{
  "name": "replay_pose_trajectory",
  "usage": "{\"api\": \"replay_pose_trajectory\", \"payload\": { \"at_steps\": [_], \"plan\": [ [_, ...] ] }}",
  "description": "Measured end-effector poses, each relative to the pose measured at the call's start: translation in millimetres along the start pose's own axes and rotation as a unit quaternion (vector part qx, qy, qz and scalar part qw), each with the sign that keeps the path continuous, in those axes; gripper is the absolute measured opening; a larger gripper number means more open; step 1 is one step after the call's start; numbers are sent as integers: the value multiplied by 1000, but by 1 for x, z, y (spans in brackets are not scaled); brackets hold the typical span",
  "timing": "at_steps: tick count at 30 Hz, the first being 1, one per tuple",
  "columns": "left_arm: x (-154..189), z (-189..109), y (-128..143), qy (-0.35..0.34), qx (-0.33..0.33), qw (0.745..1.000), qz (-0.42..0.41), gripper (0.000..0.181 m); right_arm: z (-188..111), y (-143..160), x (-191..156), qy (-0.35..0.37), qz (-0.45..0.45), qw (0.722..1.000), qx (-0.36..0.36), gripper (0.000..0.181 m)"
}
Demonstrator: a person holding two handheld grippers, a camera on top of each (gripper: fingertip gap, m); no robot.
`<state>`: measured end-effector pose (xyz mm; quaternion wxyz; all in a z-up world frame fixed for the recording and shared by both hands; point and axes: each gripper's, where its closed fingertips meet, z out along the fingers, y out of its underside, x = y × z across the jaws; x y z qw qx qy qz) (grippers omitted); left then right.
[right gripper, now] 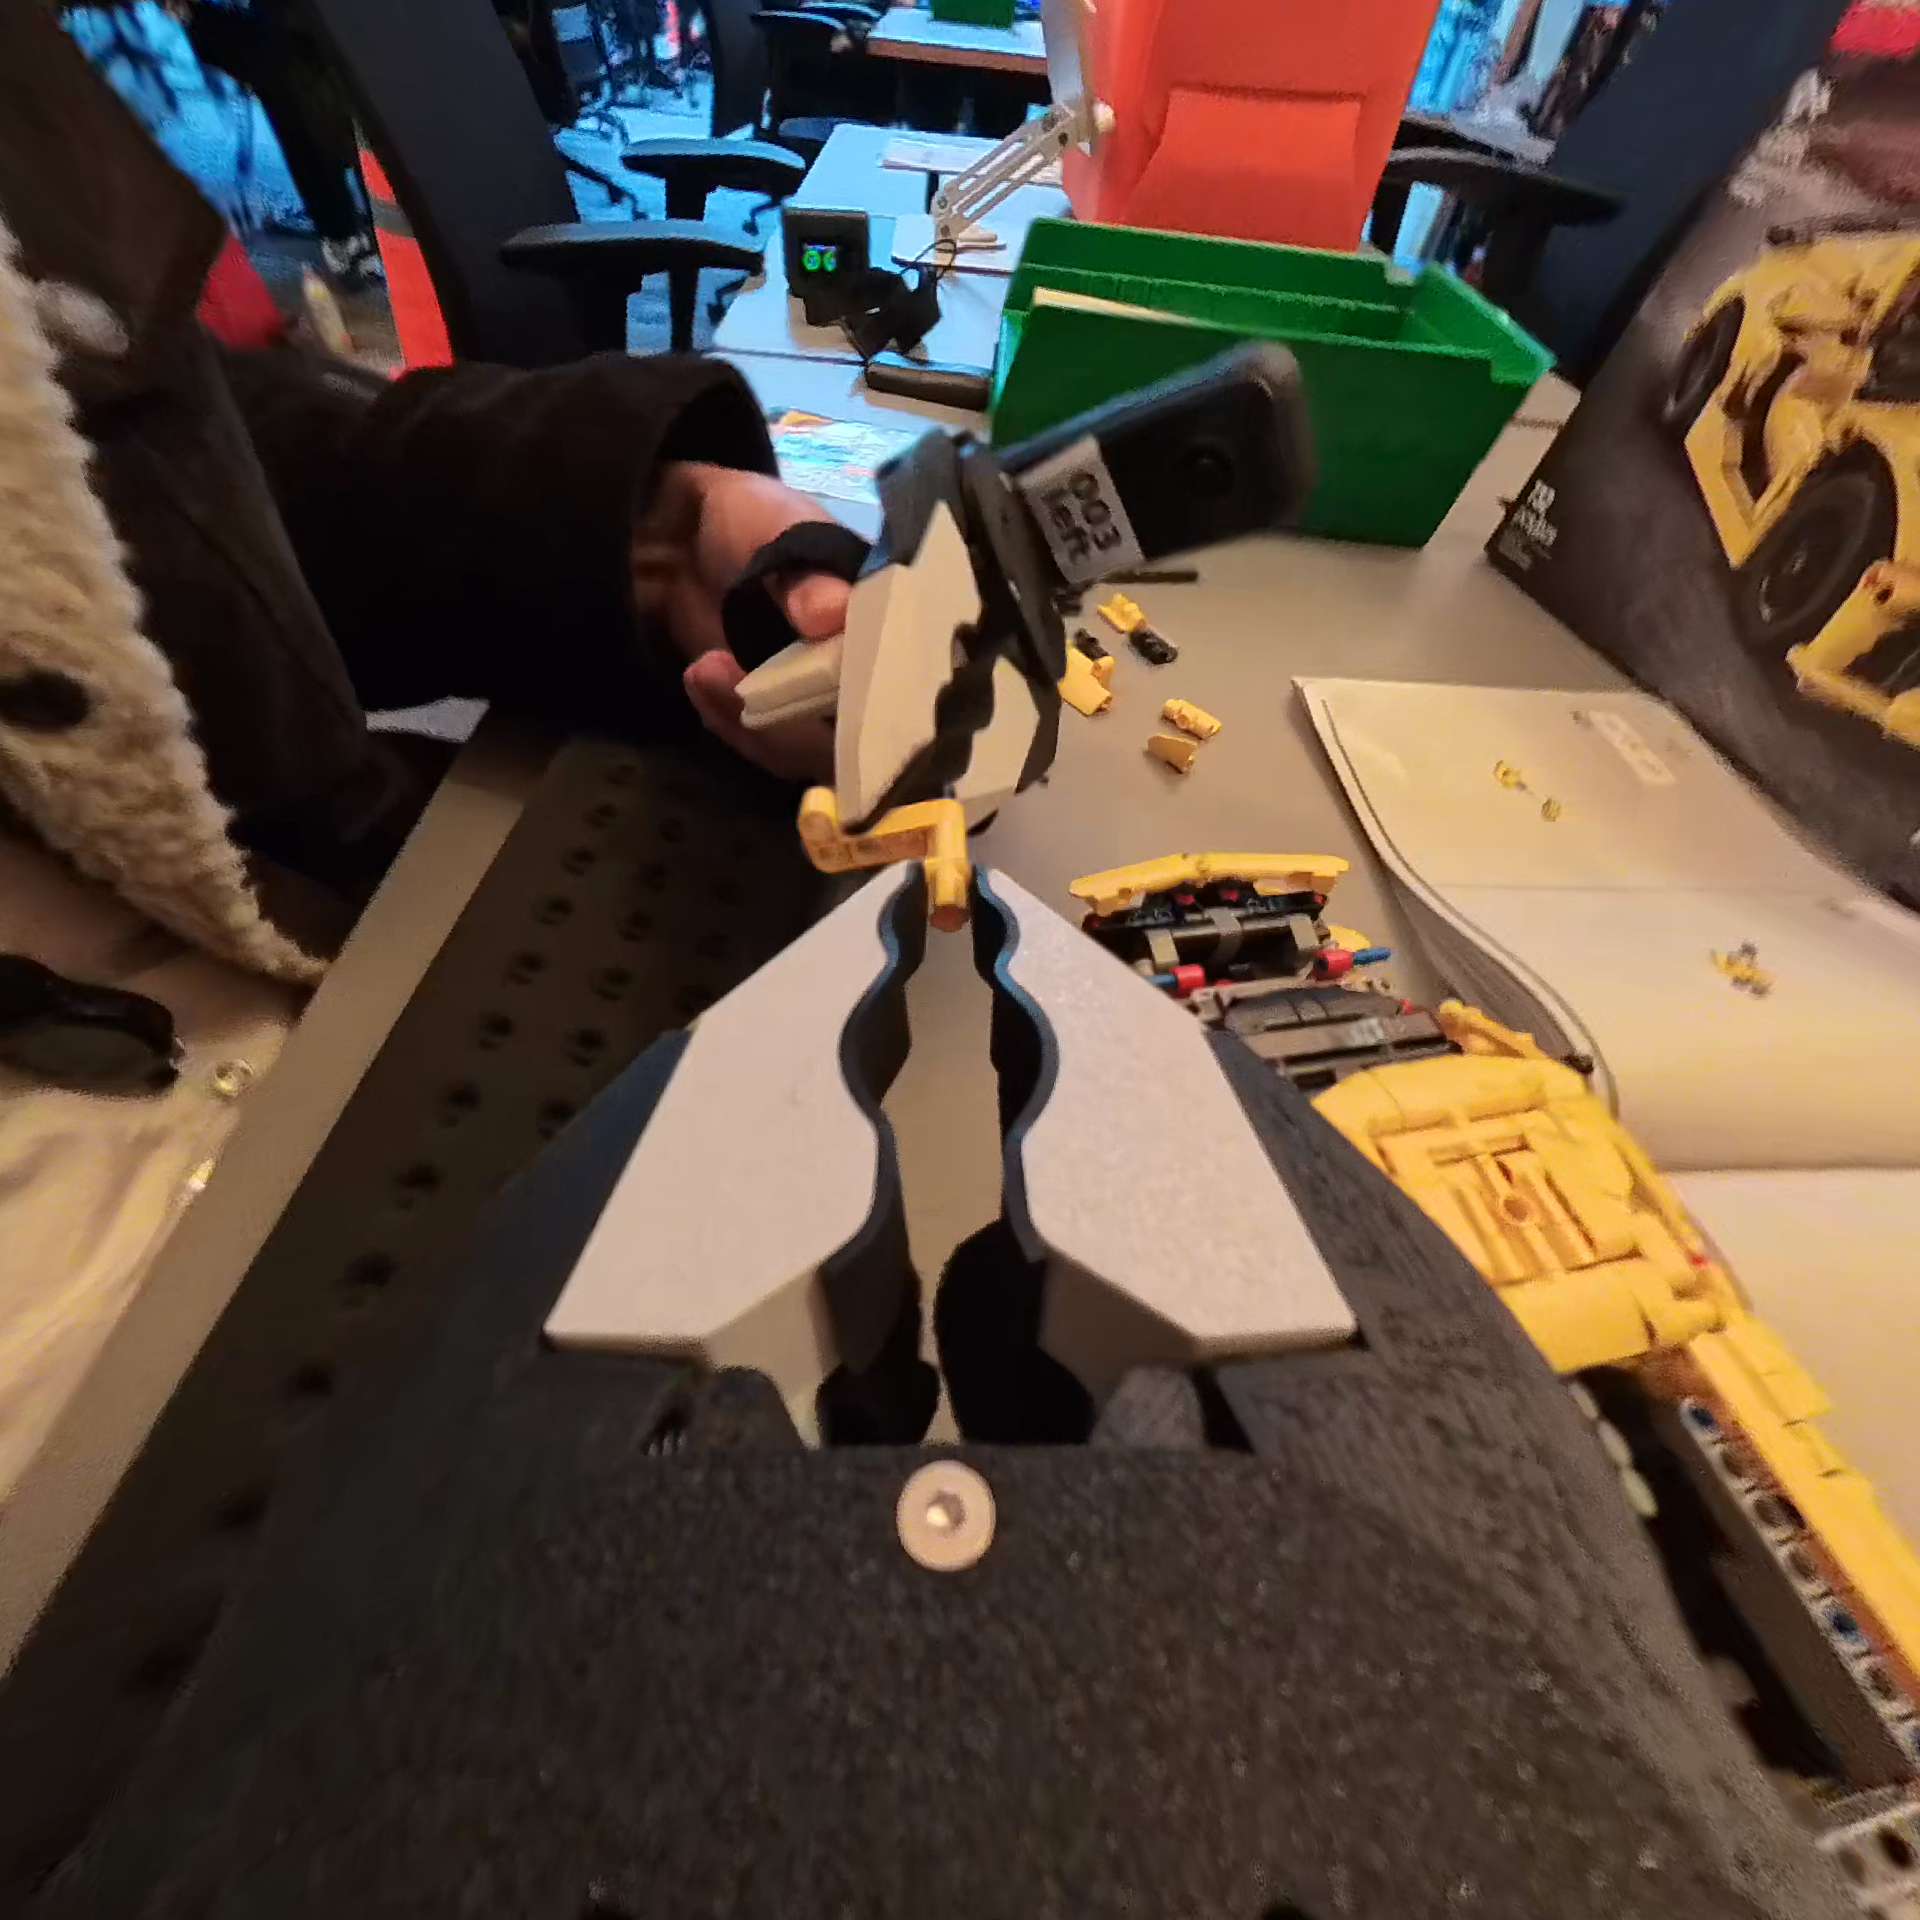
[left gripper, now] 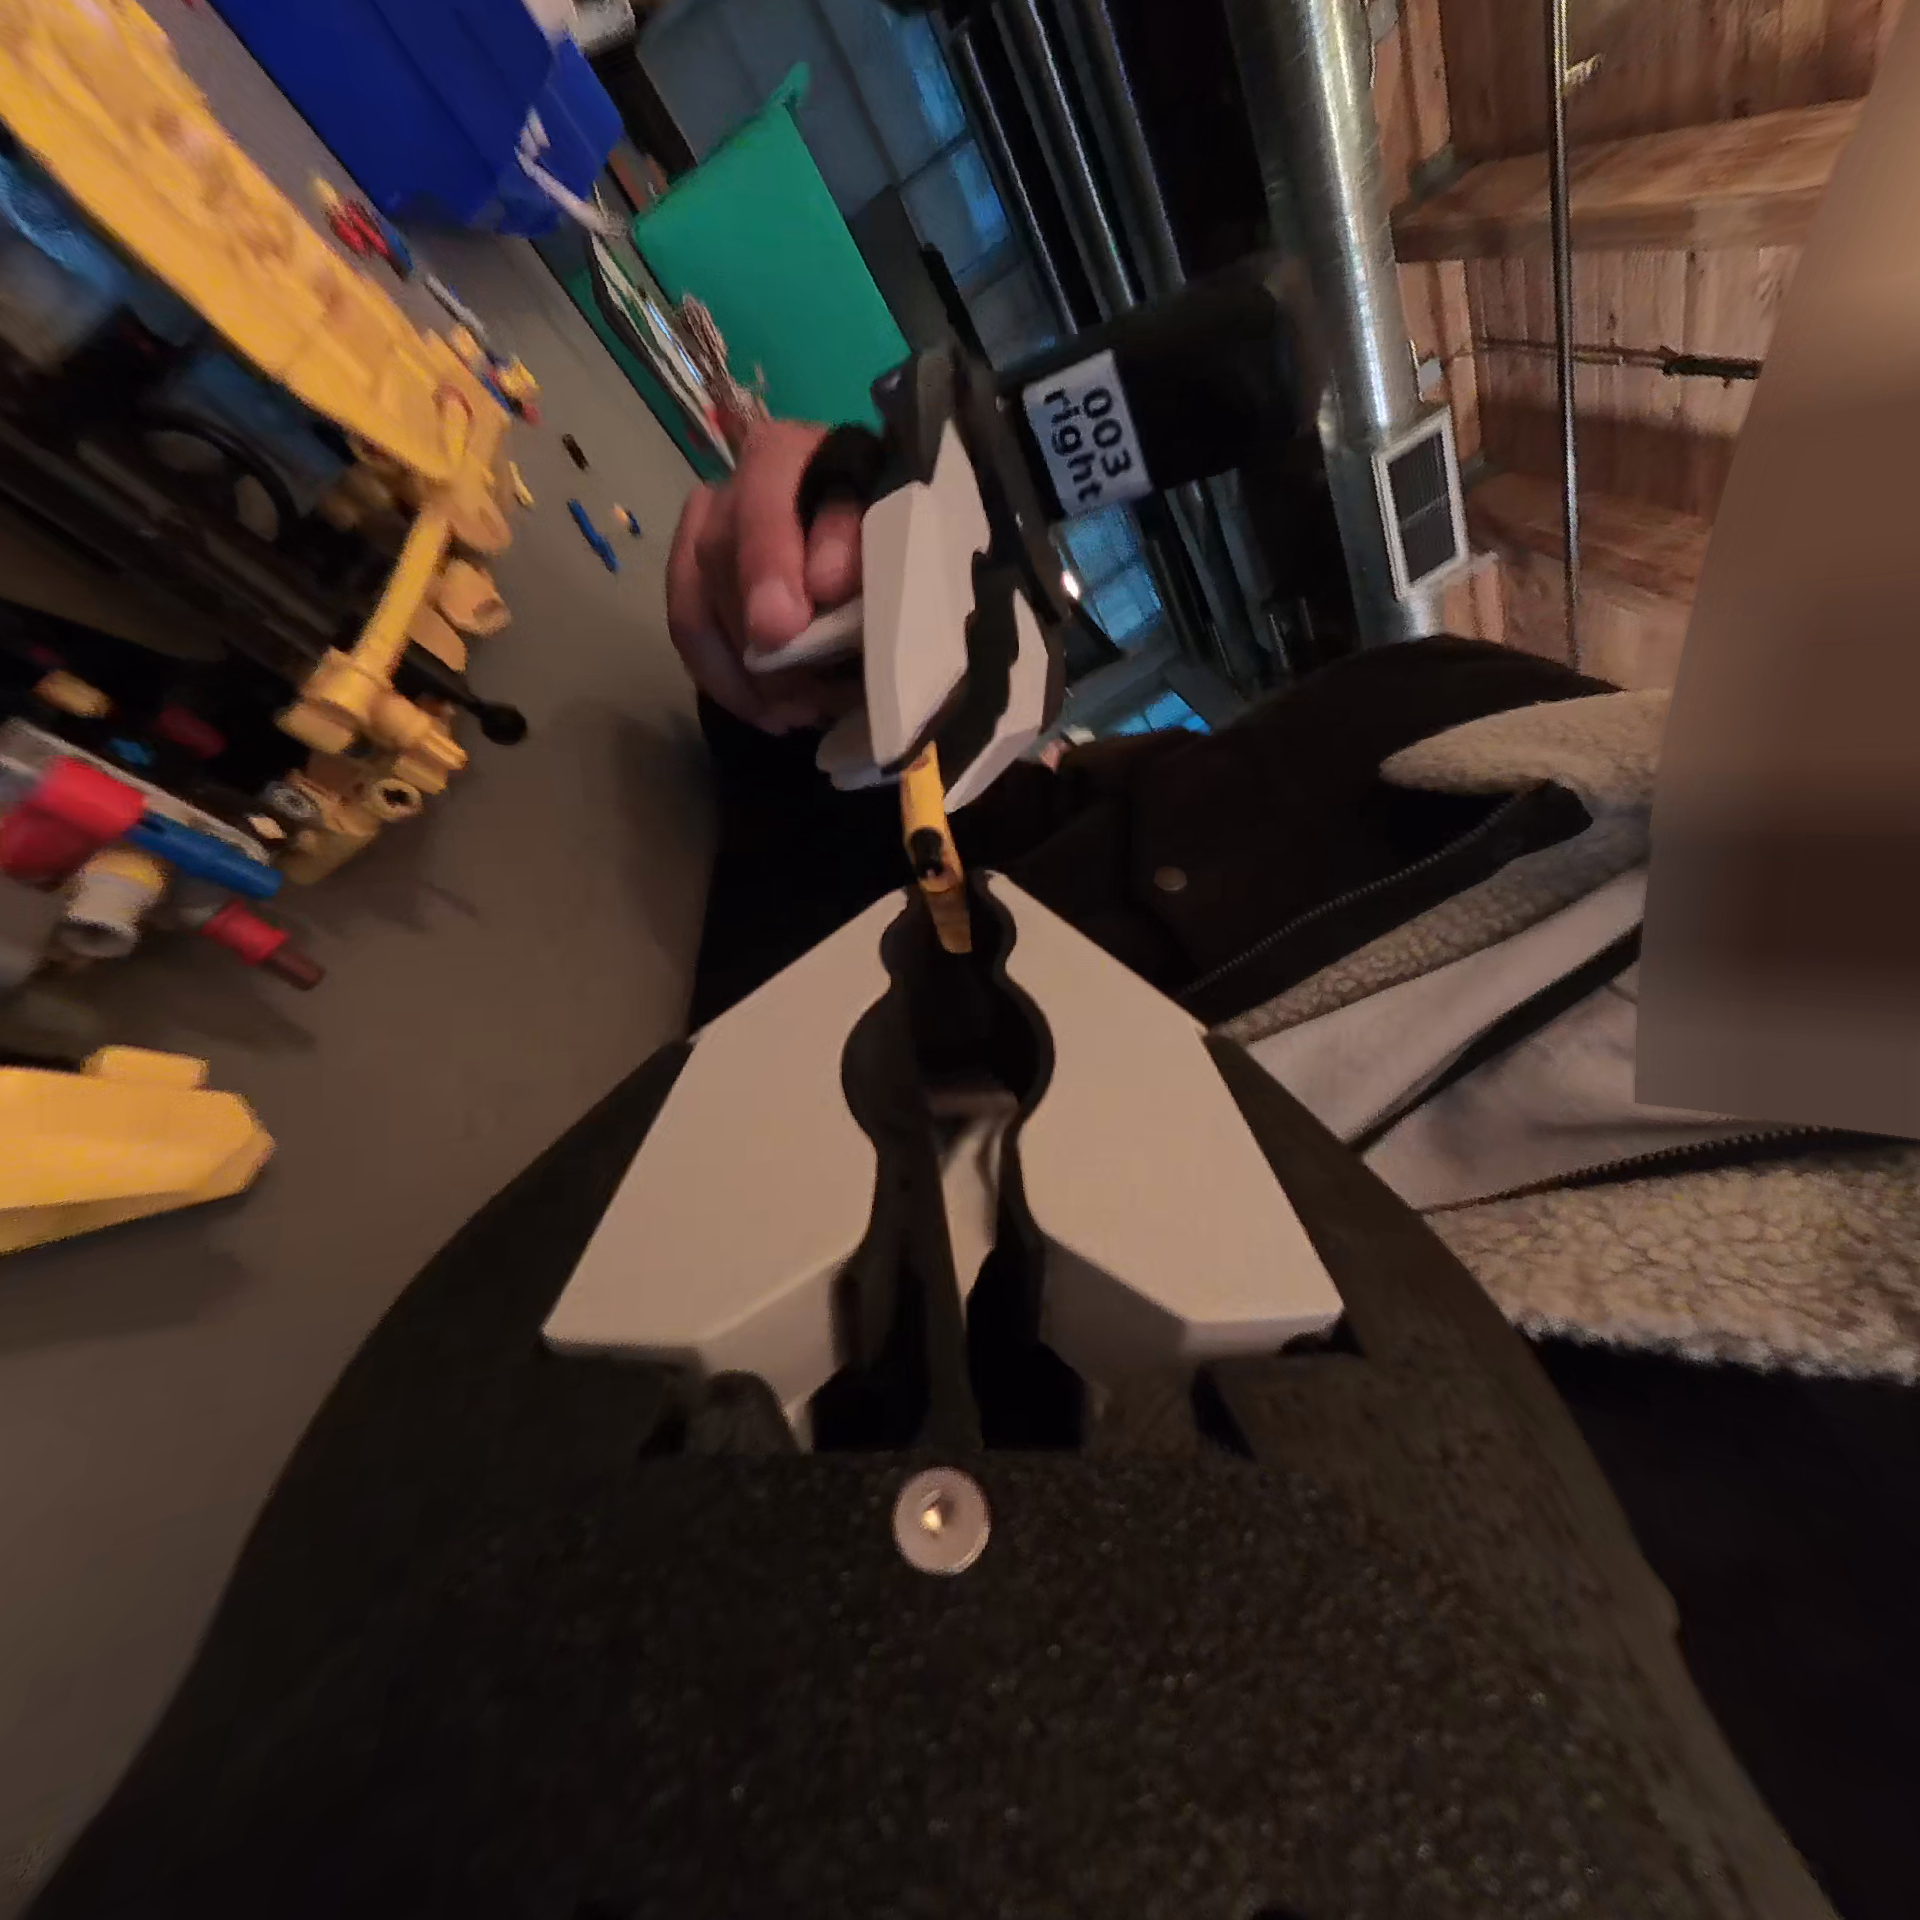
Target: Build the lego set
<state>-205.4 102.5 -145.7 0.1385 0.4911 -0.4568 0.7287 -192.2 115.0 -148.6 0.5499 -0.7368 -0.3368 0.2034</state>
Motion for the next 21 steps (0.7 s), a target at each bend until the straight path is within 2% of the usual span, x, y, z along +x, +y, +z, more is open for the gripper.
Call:
{"api": "replay_pose_trajectory", "payload": {
  "at_steps": [4, 7, 9, 13, 17, 21],
  "plan": [
    [2, -21, -32, -65, 113, 985, 110, 25, -1, 2, 18, -15, 162, 987, 20, 6],
    [10, -18, -31, -128, 101, 951, 264, 25, -1, -2, 19, -66, 285, 955, 49, 7],
    [21, -11, -27, -124, 94, 933, 325, 25, 0, -3, 16, -84, 311, 945, 52, 7],
    [24, -8, -26, -125, 99, 919, 361, 25, 2, 1, 10, -100, 319, 942, 37, 6],
    [22, 1, -17, -120, 72, 918, 371, 25, 2, -4, 4, -125, 335, 933, 48, 6],
    [23, 3, -17, -121, 74, 914, 381, 20, 2, -6, 3, -139, 358, 922, 57, 6]
  ]
}}
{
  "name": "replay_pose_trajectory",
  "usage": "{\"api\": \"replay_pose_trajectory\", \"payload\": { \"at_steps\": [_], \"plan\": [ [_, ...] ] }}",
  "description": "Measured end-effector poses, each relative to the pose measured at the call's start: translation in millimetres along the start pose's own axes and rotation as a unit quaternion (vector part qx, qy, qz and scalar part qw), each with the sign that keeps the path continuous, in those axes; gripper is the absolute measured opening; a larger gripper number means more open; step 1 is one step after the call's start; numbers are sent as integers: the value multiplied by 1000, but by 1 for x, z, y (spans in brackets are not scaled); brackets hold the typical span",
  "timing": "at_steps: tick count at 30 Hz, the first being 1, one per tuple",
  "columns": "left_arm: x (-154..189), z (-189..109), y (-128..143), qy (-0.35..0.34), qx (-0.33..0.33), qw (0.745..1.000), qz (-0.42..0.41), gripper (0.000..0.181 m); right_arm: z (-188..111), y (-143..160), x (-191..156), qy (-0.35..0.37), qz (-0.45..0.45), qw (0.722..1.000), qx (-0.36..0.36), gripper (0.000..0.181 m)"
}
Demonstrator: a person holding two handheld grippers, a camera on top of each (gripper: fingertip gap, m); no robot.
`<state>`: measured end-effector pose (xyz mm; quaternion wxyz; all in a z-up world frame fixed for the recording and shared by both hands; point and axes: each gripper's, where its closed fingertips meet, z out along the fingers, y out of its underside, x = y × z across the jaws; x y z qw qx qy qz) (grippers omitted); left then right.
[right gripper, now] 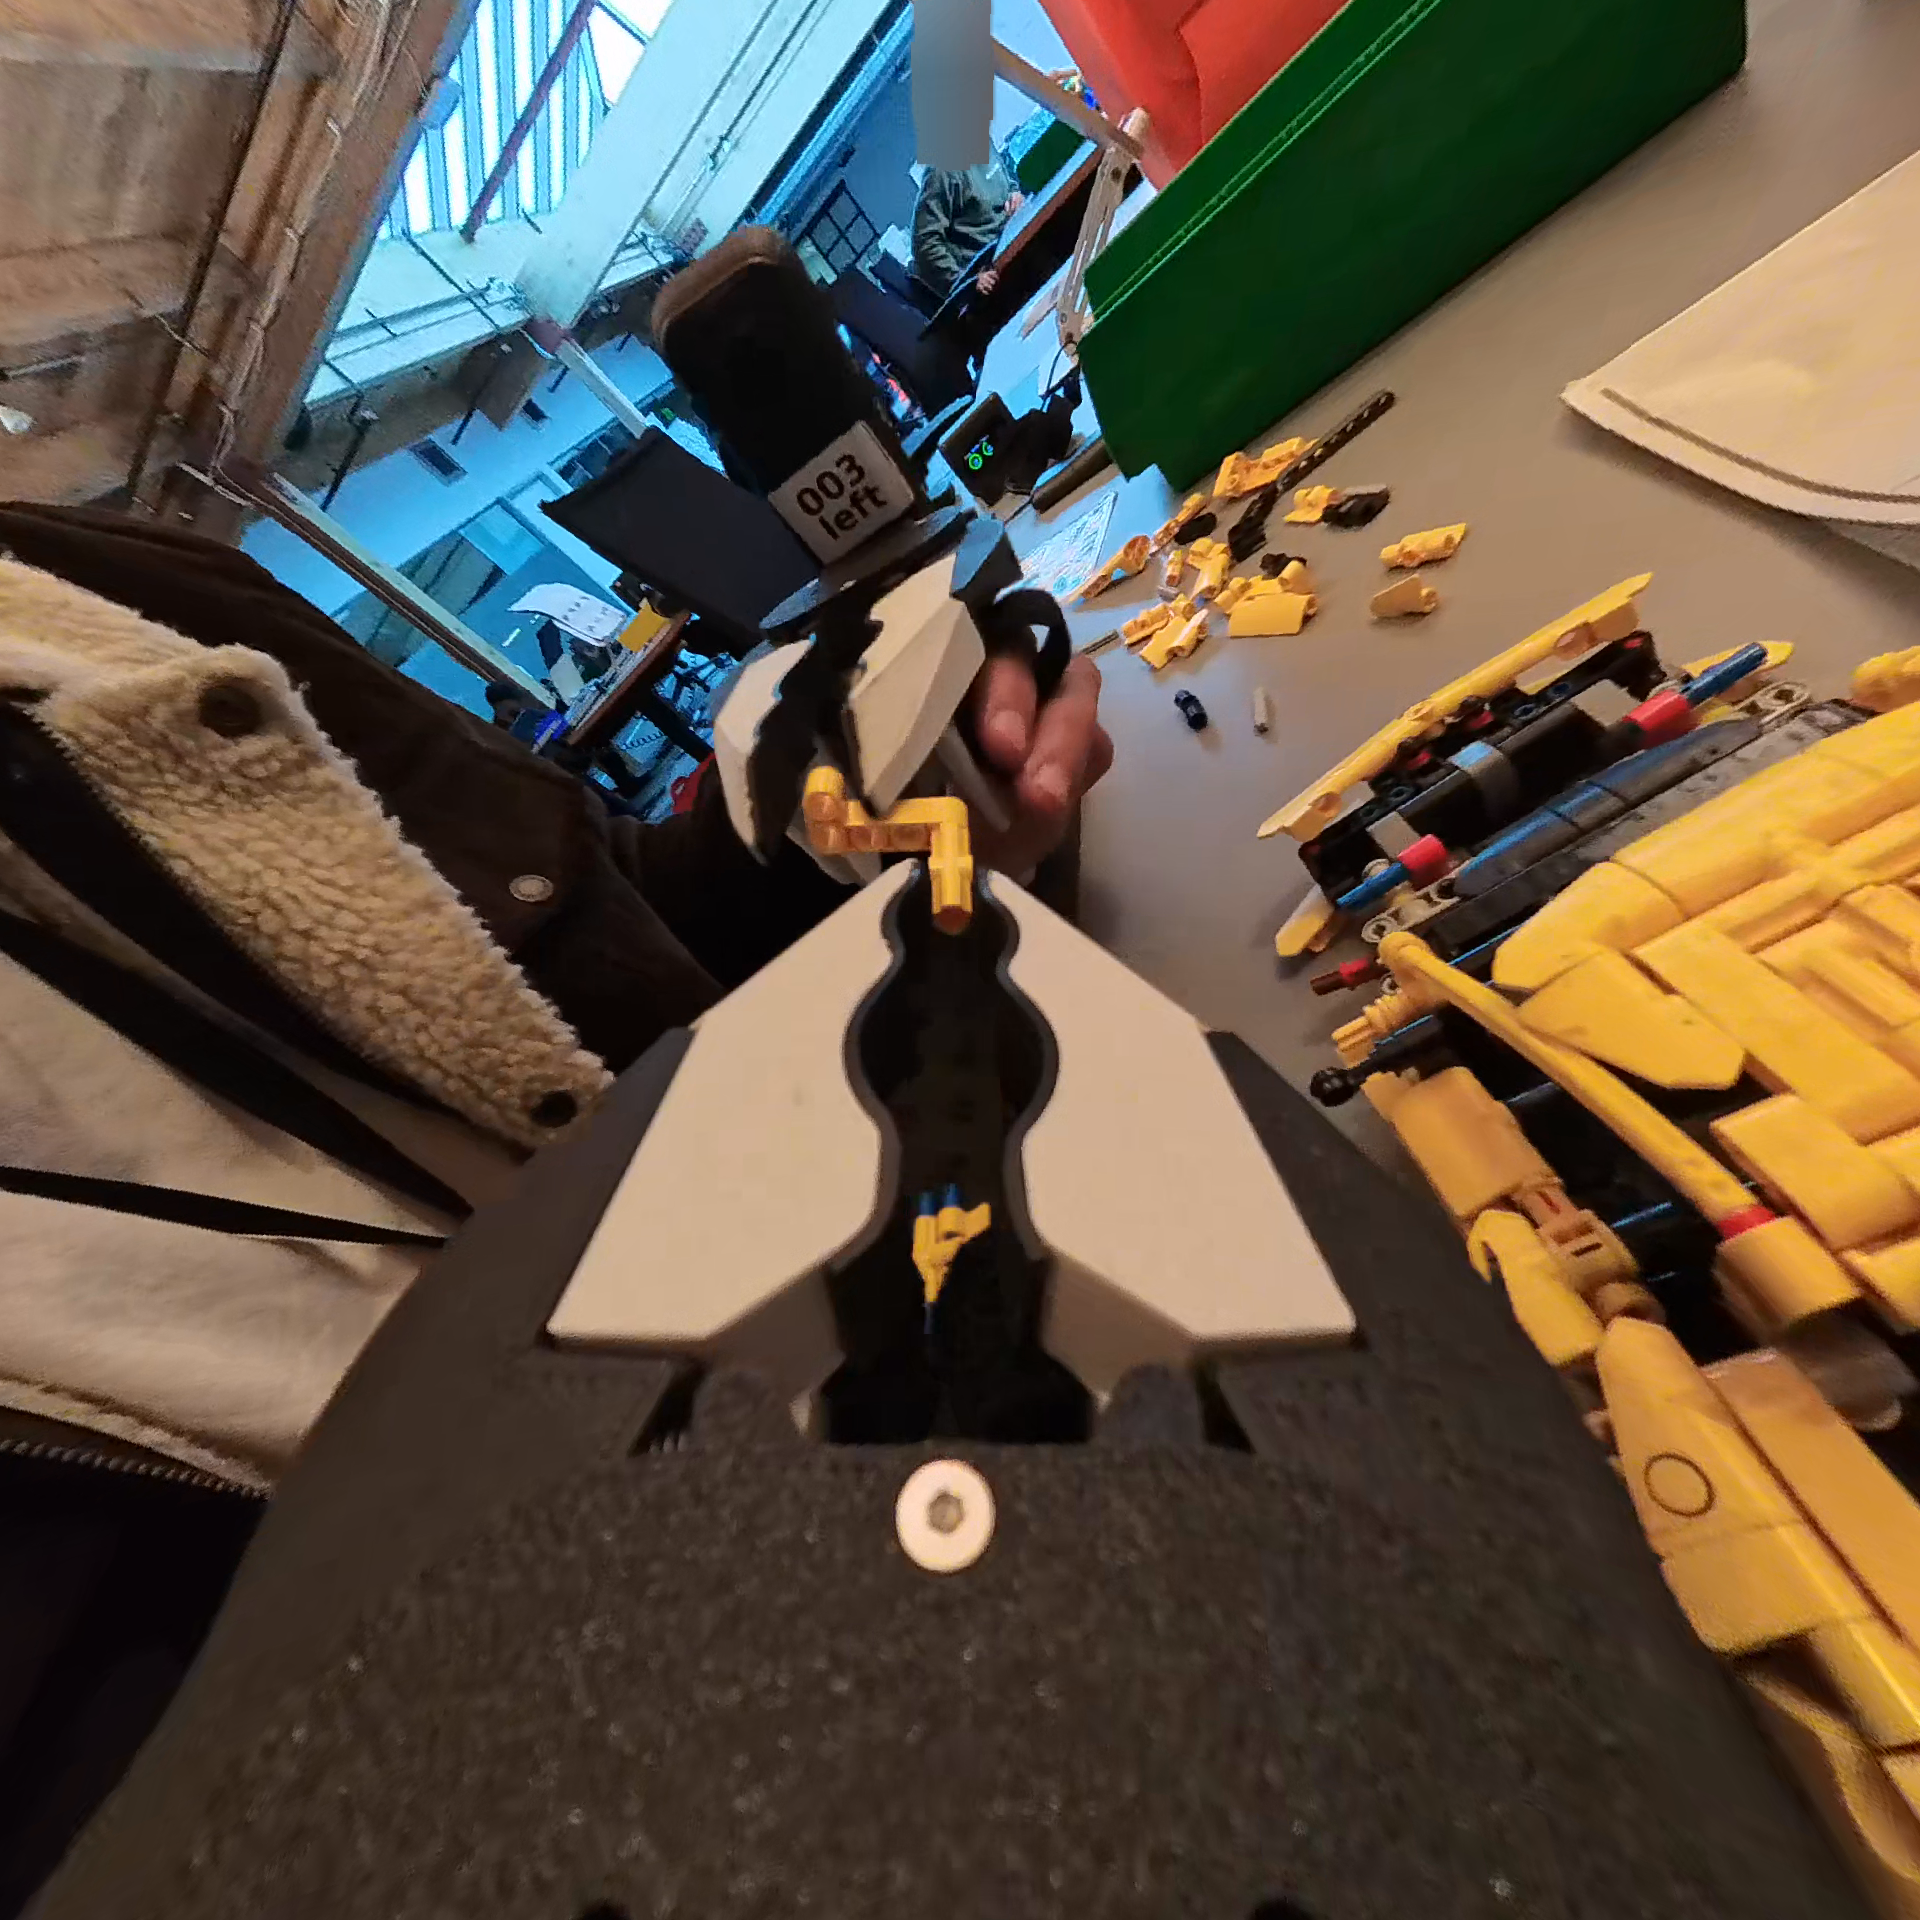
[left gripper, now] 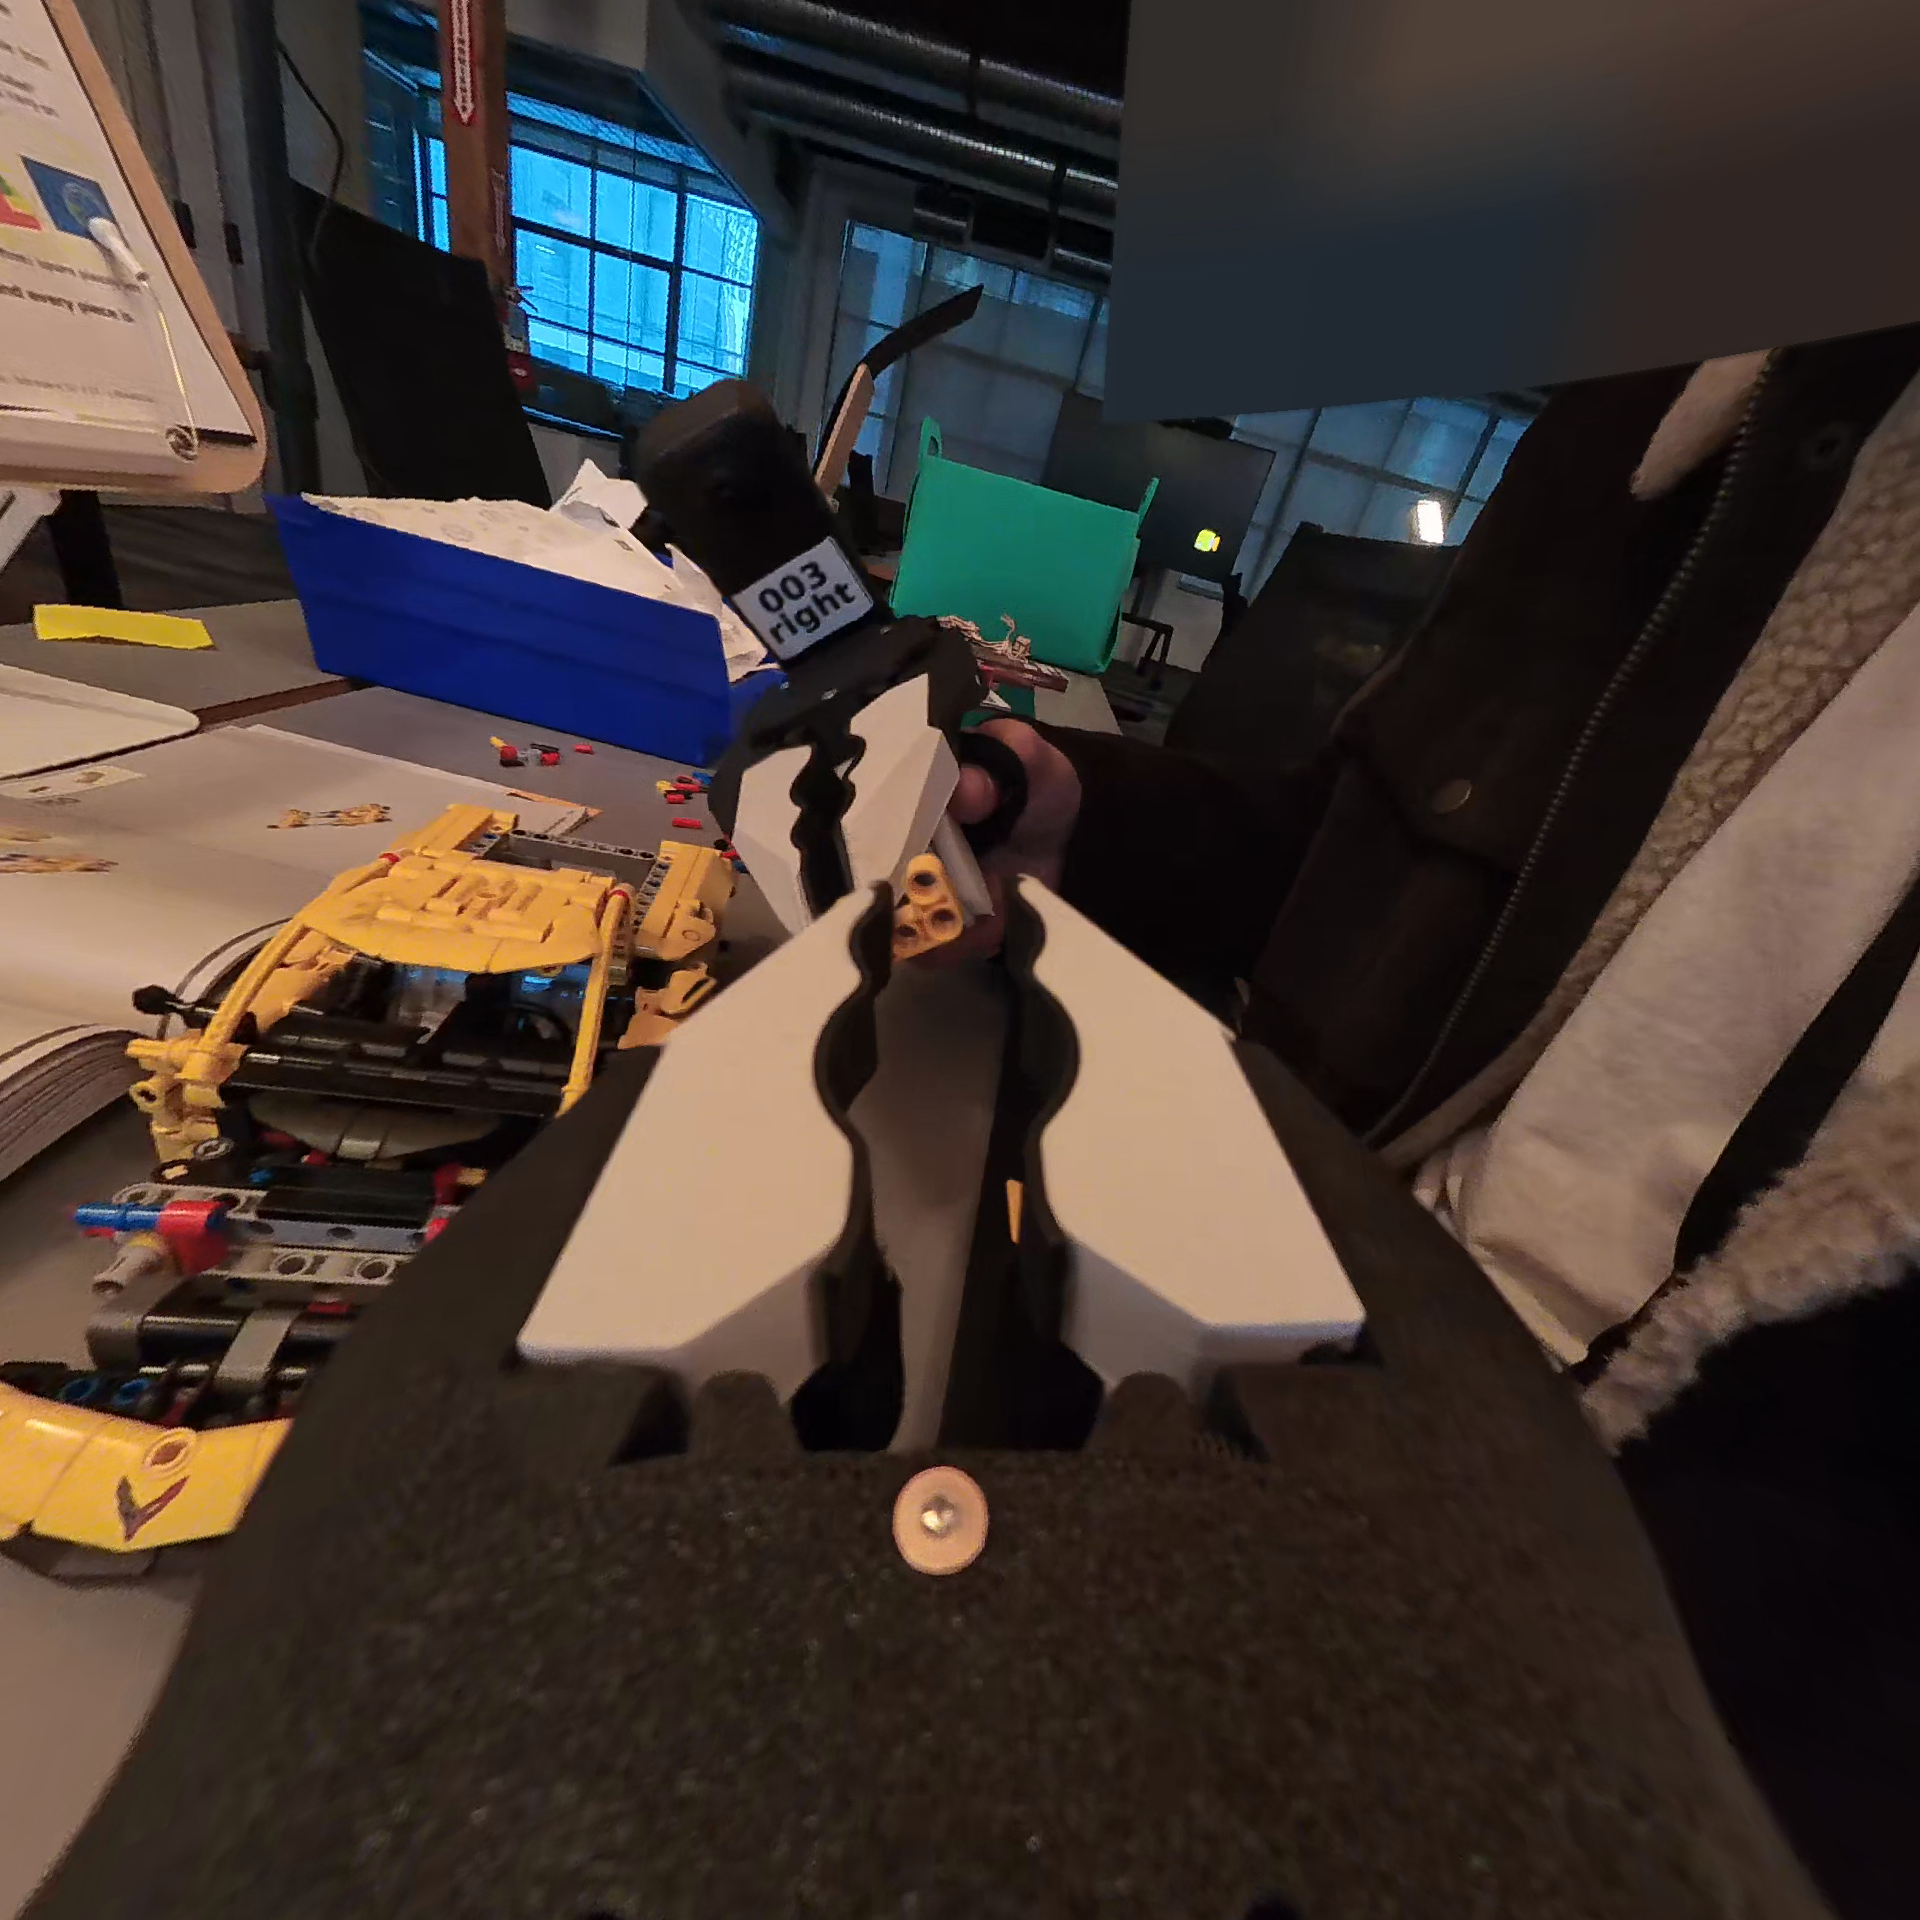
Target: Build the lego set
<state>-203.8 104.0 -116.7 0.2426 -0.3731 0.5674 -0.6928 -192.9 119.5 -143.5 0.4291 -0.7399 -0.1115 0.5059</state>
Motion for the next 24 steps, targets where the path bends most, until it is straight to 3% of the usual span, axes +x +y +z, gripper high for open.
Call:
{"api": "replay_pose_trajectory", "payload": {
  "at_steps": [3, 13, 16, 18, 21, 24],
  "plan": [
    [0, 0, 1, -1, -2, 1000, 2, 10, 2, 1, -1, -3, 3, 1000, -2, 6],
    [-1, 0, 5, 6, -18, 1000, -17, 8, 1, -1, 2, 21, -14, 1000, 2, 7],
    [-3, -4, 3, 11, -12, 999, -40, 8, -1, -3, 2, 53, -90, 995, -2, 8],
    [-7, -10, 2, 5, -11, 998, -62, 7, -9, -1, 9, 96, -171, 980, -17, 30],
    [-10, -18, 6, -8, -30, 996, -88, 8, -15, 49, -6, 62, -269, 952, -136, 30],
    [-13, -25, 14, -24, -54, 994, -89, 8, -7, 97, -12, 50, -289, 932, -212, 37]
  ]
}}
